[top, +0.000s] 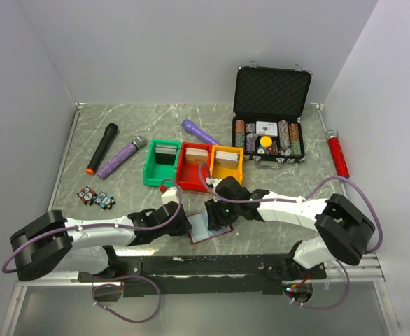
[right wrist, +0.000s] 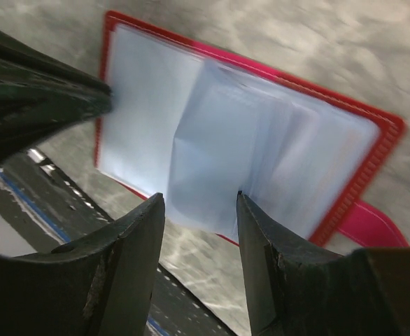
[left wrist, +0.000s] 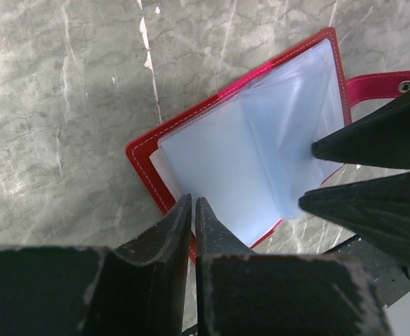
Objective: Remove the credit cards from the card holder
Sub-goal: Remove the credit card from the card holder.
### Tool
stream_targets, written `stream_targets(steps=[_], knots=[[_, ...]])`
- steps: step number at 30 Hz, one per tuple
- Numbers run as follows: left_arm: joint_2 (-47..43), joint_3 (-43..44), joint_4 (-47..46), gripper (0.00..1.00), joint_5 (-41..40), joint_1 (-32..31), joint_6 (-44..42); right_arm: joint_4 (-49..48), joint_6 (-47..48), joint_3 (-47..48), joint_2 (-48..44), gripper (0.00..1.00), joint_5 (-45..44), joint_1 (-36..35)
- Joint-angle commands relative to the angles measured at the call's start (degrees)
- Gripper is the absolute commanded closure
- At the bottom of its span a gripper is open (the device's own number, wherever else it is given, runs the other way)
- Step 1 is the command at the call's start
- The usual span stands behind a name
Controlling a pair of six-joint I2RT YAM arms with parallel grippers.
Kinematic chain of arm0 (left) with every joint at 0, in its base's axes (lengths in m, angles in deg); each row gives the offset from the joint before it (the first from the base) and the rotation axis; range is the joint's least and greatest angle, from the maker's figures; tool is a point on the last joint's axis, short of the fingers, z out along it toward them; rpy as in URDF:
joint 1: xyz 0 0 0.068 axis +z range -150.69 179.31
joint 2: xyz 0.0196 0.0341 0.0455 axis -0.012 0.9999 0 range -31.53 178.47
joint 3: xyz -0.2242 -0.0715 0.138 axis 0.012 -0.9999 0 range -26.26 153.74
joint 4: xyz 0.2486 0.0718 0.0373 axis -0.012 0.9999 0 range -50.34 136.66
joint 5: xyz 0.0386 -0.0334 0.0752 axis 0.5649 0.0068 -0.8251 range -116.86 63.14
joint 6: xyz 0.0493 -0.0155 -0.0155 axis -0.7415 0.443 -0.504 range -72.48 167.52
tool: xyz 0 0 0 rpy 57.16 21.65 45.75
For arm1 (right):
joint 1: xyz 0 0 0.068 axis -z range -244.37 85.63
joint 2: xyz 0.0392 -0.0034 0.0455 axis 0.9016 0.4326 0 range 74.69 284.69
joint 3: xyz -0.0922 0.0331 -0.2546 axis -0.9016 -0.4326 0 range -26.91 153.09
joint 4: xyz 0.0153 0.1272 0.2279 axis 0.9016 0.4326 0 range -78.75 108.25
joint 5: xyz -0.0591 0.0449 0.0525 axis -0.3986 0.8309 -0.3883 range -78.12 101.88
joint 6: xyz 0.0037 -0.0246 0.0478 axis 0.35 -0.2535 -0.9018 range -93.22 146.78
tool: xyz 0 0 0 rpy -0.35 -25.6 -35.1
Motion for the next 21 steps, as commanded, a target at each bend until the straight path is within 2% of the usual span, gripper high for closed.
stream_targets(steps=[1,15,21], knots=[[-1.53,-0.79,-0.06,0.87,-0.15,-0.22,0.24,-1.22,-0.5,1.9,3.66,0.47,1.47,-2.31],[-7.06,-3.07,0.38,0.86,-0.76,-0.22,1.91,-1.84,-1.73,8.05,5.34,0.46,2.53,-7.76],[-6.63,-3.78,0.02,0.87,-0.76,-0.22,2.52,-2.27,-1.82,10.16,5.6,0.46,2.97,-9.79]])
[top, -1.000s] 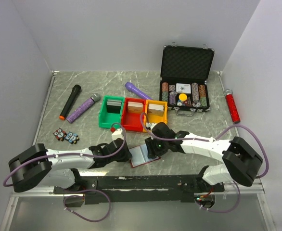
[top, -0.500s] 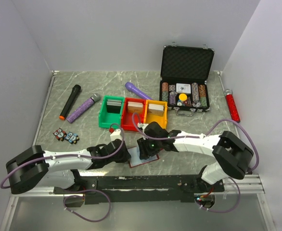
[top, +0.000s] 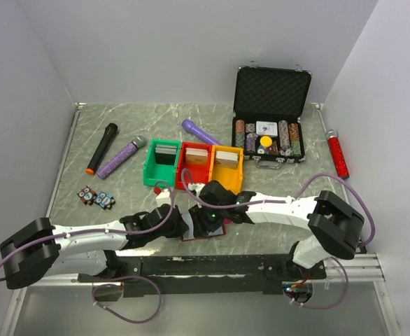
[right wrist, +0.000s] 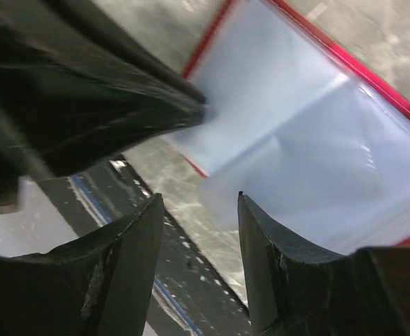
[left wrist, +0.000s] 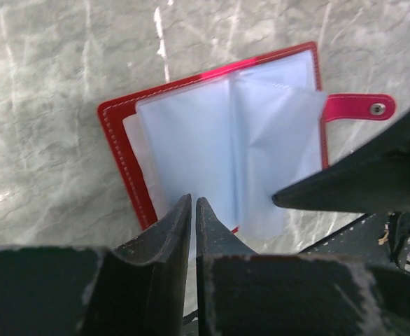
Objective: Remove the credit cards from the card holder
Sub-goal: Remove the credit card from the card holder.
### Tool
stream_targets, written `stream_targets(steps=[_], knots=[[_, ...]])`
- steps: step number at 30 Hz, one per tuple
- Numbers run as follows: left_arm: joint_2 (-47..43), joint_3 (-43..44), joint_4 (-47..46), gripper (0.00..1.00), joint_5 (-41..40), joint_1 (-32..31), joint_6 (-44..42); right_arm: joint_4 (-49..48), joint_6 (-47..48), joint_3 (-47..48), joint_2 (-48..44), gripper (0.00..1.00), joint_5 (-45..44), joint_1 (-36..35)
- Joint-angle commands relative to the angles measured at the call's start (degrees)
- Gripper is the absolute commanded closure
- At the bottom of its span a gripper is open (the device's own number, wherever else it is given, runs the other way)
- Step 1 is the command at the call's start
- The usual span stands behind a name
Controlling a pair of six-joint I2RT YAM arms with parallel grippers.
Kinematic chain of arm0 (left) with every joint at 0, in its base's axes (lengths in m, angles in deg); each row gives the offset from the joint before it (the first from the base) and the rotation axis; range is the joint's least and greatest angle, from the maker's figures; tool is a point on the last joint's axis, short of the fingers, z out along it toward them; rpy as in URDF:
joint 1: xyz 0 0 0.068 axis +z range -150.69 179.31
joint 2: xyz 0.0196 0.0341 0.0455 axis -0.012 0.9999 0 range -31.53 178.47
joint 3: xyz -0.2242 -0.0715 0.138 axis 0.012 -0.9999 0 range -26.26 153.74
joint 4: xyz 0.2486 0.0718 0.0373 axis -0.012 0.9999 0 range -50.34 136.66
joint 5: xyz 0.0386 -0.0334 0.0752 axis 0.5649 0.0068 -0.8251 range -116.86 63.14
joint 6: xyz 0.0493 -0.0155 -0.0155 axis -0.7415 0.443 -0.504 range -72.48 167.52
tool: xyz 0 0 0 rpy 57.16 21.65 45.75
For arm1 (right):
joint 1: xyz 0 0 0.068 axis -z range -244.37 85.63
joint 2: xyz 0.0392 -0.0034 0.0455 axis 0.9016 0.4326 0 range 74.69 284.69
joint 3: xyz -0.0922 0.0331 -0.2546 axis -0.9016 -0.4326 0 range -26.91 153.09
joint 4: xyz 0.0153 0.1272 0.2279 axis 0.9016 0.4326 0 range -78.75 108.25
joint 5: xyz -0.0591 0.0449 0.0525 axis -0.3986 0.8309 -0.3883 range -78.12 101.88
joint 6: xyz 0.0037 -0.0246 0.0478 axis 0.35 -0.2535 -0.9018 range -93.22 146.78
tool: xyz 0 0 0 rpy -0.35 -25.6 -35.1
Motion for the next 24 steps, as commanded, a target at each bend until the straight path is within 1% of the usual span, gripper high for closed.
stream_targets(steps=[1,6,8,10,12,14,16,17,21,24], knots=[[-0.22,-0.45,-0.79,0.87,-0.76,-0.22,1.3,-0.92,-0.25,3.82,0.7,0.46,0.37,-1.5],[-2.94,-0.28,0.97,0.85,-2.6,-0.14,1.48,1.62,-0.07,3.22,-5.52,0.44,-4.19,-1.6],[-5.14,-0.72,0.27,0.74,-3.05,-0.14,0.08,4.26,0.28,2.77,-8.78,0.41,-7.0,-1.16],[-7.07,-0.72,-1.48,0.57,-2.44,-0.22,-2.03,6.02,0.19,1.81,-11.24,0.39,-8.59,-0.02],[-7.51,-0.37,-3.94,0.46,-1.38,-0.4,-5.71,6.81,0.02,0.15,-13.7,0.38,-9.21,1.56],[-7.08,0.68,-5.17,0.39,-2.86,-2.5,-8.53,6.99,-0.6,-2.31,-15.9,0.37,-9.21,3.93],[-5.33,2.79,-4.74,0.34,-6.28,-5.74,-10.99,6.82,-0.86,-4.34,-17.31,0.37,-8.43,6.65],[-3.93,3.84,-4.04,0.31,-8.13,-8.28,-11.96,6.73,-1.13,-5.39,-17.92,0.37,-7.81,8.41],[2.93,9.11,-2.63,0.2,-14.64,-13.84,-14.17,4.97,-1.48,-8.38,-18.81,0.37,-5.44,11.76],[8.29,12.63,-0.62,0.19,-17.11,-15.6,-14.17,4.18,-1.92,-9.7,-17.93,0.37,-4.47,13.17]])
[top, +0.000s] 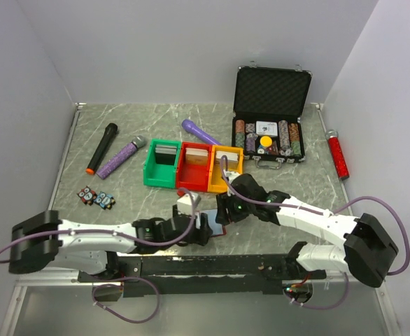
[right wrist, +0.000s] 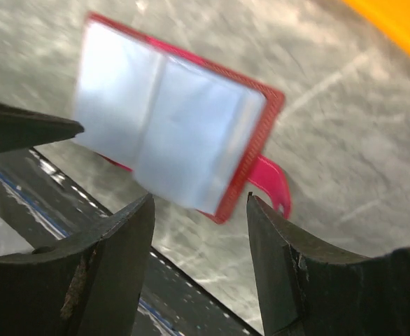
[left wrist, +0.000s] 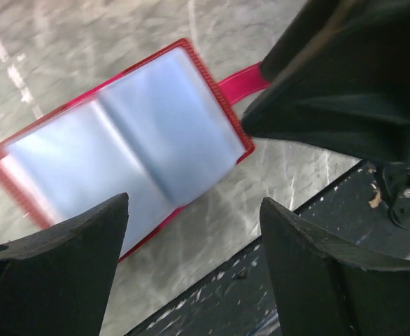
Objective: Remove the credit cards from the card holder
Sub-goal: Remove the credit card from the card holder.
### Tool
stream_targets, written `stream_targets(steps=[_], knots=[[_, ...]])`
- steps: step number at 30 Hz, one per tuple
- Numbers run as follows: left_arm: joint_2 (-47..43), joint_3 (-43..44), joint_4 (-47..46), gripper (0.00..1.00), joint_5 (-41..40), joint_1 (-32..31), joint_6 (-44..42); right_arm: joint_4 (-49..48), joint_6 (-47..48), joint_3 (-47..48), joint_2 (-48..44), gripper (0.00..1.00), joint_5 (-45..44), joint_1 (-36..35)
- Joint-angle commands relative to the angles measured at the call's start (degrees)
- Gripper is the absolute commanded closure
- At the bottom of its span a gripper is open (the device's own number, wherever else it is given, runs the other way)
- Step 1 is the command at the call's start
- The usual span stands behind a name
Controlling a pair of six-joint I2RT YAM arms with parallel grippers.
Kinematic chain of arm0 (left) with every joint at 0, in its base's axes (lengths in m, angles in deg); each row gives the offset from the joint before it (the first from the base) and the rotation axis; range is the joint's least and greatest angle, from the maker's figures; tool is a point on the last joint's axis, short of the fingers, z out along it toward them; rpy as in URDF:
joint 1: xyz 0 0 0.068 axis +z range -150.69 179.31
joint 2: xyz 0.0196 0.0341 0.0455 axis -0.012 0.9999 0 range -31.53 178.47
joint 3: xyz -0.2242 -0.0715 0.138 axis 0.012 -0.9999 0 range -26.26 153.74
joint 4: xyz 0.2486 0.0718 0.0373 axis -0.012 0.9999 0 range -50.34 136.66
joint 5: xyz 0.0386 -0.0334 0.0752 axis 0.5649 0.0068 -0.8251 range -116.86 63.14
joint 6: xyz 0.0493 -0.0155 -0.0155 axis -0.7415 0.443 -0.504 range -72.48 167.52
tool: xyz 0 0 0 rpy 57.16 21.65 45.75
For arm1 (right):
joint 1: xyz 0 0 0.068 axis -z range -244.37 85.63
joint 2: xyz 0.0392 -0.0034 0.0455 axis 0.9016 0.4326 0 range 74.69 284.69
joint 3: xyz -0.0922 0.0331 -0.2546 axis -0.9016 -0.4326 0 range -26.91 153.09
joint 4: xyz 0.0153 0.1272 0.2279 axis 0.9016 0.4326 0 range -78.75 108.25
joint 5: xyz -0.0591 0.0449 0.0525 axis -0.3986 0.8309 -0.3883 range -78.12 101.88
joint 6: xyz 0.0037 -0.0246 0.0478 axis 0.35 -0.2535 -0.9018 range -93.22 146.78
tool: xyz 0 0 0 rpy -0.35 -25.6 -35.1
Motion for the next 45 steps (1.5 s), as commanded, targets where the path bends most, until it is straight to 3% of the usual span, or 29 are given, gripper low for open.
stream_targets(steps=[1,15,34,45], knots=[[6.22,5.75,1.36,0.19,-7.14,-2.42,-2.65,-1.48,-1.09,-1.47,-0.31,0.37,1.96,1.83],[12.47,7.96,4.35,0.25,-8.99,-2.43,-0.1,-0.25,0.05,-3.58,-1.62,0.36,-2.17,6.48],[8.52,2.77,-1.63,0.32,-6.62,-2.43,1.13,0.37,0.85,-4.63,-2.78,0.28,-1.57,9.48],[6.41,2.33,-0.31,0.32,-7.32,-2.43,3.58,-5.79,0.14,-4.64,3.9,0.47,5.91,9.56]])
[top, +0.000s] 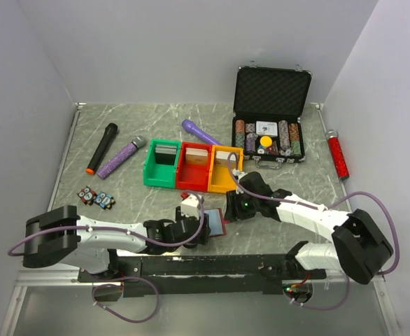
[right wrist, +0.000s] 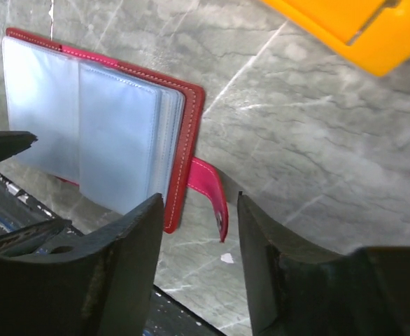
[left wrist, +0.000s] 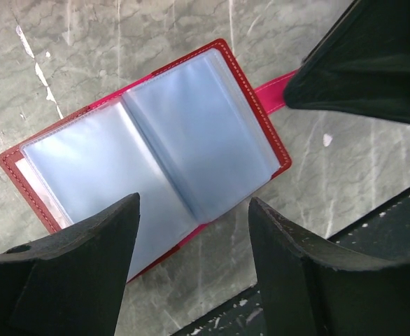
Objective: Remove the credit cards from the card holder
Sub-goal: Remove the credit card from the card holder.
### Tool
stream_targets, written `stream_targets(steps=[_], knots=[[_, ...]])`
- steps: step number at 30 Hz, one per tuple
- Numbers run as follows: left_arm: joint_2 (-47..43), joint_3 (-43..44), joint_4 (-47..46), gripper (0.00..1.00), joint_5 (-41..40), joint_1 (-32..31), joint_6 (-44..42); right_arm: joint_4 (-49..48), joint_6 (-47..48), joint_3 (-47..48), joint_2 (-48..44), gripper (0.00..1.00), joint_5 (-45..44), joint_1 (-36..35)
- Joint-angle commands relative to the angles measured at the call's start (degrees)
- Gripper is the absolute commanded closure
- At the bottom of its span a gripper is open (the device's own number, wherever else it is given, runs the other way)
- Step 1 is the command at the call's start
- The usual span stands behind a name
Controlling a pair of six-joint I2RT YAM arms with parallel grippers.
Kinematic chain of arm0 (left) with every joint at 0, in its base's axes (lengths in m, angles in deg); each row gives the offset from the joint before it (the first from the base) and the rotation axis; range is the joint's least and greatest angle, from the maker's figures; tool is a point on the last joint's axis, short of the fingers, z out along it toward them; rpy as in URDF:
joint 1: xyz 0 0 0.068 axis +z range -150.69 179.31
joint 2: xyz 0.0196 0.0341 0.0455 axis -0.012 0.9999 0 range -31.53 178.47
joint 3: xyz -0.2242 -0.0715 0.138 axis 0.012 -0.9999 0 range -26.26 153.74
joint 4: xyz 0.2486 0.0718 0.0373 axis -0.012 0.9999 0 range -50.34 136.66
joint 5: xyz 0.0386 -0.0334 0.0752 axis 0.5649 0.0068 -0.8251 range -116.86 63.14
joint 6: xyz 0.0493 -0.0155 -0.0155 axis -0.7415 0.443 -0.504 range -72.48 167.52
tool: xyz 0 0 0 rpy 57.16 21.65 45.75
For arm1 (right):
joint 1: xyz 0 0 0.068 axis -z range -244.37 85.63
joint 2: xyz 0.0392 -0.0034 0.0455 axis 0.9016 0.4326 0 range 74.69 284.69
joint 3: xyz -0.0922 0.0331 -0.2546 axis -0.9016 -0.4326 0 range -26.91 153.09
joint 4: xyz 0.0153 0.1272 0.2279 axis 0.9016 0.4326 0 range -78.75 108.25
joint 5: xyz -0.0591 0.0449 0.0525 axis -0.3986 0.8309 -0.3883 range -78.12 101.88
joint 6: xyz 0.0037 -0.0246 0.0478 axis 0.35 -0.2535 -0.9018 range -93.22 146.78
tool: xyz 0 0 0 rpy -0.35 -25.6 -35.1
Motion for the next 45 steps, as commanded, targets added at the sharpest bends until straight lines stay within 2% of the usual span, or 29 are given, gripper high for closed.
stream_targets(steps=[1,4,12,19,23,34,42,45], knots=[[-2.72,-0.75,-0.46,0.32,-0.79,-0.31,2.89,-3.64,-0.27,-0.26,1.59,0.48,3.31,0.28],[-3.78,-1.27,-0.73,0.3,-0.52,-0.31,2.81,-4.44,-0.19,-0.52,2.99,0.51,4.11,0.27],[-3.52,-1.19,-1.61,0.23,0.27,-0.31,2.28,-7.69,-1.33,-2.11,5.28,0.67,7.01,0.1],[-2.2,-0.4,-1.34,0.23,0.79,-0.31,2.45,-6.9,-1.06,-1.84,2.3,0.9,7.8,0.01],[-0.89,0.48,-0.73,0.23,1.67,-0.31,1.93,-5.93,-1.15,-1.49,0.01,0.99,8.32,-0.34],[4.21,4.87,2.26,0.23,-0.34,-0.31,2.19,-2.77,-0.89,-0.97,-5.26,1.0,8.67,-1.22],[1.76,4.0,1.38,0.23,-0.52,-0.22,2.19,-1.01,-1.06,0.26,-7.73,1.0,8.5,-2.98],[2.02,3.82,1.56,0.26,-0.61,0.04,2.45,-0.75,-0.89,0.79,-7.73,1.0,8.15,-3.24]])
